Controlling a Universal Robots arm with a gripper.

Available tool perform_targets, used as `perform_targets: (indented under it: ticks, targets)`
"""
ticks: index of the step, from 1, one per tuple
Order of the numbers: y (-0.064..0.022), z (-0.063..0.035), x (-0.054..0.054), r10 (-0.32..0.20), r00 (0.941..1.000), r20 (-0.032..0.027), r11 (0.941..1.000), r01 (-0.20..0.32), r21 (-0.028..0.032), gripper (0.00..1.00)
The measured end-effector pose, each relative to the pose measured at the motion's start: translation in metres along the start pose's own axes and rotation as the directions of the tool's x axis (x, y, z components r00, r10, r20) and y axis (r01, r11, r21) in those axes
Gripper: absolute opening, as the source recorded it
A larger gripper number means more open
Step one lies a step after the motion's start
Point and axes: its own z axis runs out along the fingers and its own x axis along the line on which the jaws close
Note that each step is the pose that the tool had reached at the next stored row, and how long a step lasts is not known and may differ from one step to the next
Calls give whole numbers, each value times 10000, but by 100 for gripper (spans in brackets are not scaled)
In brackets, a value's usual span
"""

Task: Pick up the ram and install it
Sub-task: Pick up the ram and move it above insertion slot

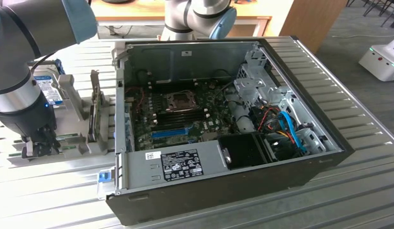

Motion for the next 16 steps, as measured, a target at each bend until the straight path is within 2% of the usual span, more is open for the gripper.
perform_targets:
  ticks: [1, 16]
  targets:
    - [0, 0, 0, 0, 10000, 0, 10000, 0, 0, 22]
    - [0, 0, 0, -1, 10000, 0, 10000, 1, 0, 22]
